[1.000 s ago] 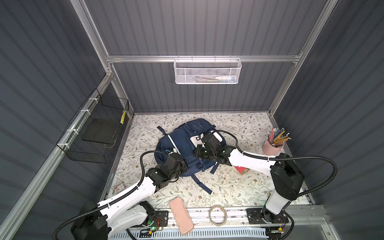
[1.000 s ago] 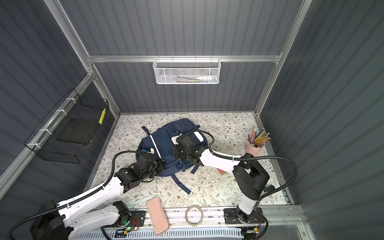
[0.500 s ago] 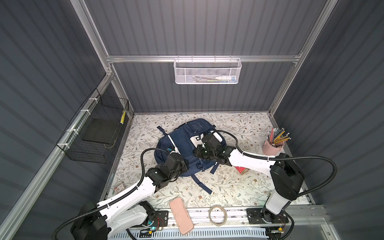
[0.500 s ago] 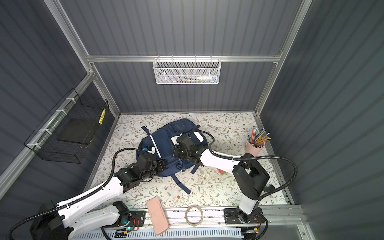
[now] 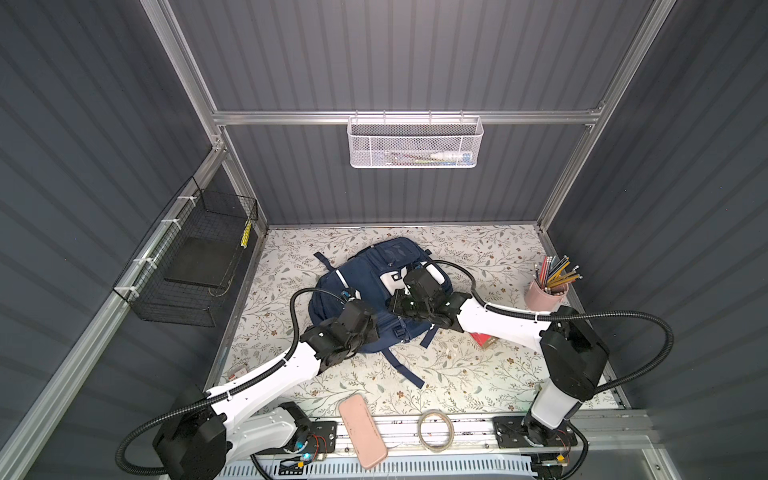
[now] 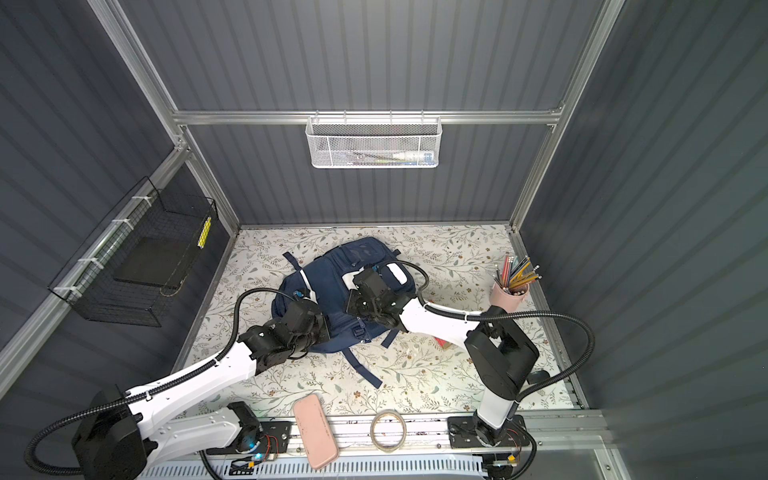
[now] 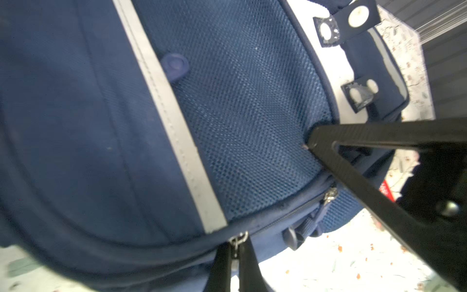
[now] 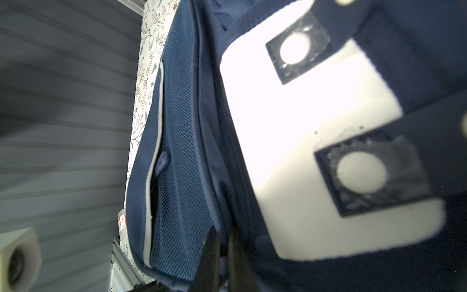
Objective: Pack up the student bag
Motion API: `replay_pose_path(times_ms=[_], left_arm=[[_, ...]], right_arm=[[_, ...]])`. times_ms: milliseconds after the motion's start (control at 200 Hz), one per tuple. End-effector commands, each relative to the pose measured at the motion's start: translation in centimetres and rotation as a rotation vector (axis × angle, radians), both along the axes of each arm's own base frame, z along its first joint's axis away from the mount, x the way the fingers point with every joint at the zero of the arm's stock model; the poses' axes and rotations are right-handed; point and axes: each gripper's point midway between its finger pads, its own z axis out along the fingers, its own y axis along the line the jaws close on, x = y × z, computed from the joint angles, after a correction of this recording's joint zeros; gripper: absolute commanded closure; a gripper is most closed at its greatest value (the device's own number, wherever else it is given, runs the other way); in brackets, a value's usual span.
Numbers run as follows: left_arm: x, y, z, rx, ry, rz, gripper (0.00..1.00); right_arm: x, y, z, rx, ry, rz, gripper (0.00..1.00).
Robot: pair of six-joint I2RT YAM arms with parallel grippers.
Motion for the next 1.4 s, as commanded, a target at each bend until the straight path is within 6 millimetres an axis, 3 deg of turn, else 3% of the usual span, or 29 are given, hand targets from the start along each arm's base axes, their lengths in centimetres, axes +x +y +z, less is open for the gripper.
replay_pose_path(times_ms=[0,125,280,465,640,845,1001,1056,1086,1136,1176,1281,1391], left_arm=[[-0.1,3.8,0.4,0.184,-0.015,0.052,1.00],[-0.7,5.2,0.3,0.228,0.003,0.063,1.00],[-0.8,7.2,0.5,0.207,0.013,0.095,1.00],[-0.2,8.7,2.2,0.199,-0.023,0.092,1.00],[-1.3,4.8,3.8,0.077,-0.050,-0.140,1.00],[-3.1,3.4,4.4,-0.023,-0.044,-0.225,1.00],[-3.8,0.9,3.7,-0.130,-0.008,-0.290,1.00],[-3.7,0.2,3.2,-0.124,-0.005,-0.299,1.00],[-3.7,0.1,3.0,-0.100,0.002,-0.292,1.00],[-3.5,0.2,3.0,-0.081,-0.001,-0.288,1.00],[-3.3,0.1,3.4,-0.083,-0.016,-0.289,1.00],[-2.7,-0.2,4.0,-0.087,-0.037,-0.285,1.00],[-2.4,-1.4,3.8,-0.120,-0.021,-0.314,1.00]], right_arm=[[-0.5,-1.3,-1.9,-0.074,0.017,0.016,1.00],[-0.2,-1.5,-2.2,-0.088,0.017,0.026,1.00],[0.5,-3.1,-2.5,-0.137,0.015,0.031,1.00],[1.6,-4.4,-2.3,-0.207,-0.005,0.041,1.00],[4.0,-5.2,-1.5,-0.257,-0.017,0.024,1.00],[7.1,-5.4,-0.5,-0.279,-0.034,0.019,1.00],[8.9,-5.6,-0.3,-0.306,-0.038,0.018,1.00],[8.7,-6.2,-0.5,-0.321,-0.017,0.013,1.00],[8.5,-6.6,-0.3,-0.327,-0.026,0.007,0.92],[7.9,-6.6,0.6,-0.300,-0.063,0.020,0.62],[7.1,-6.7,1.1,-0.280,-0.075,0.032,0.49],[3.9,-6.9,1.7,-0.210,-0.014,0.022,0.34],[0.4,-5.3,1.9,-0.137,0.040,0.002,0.28]])
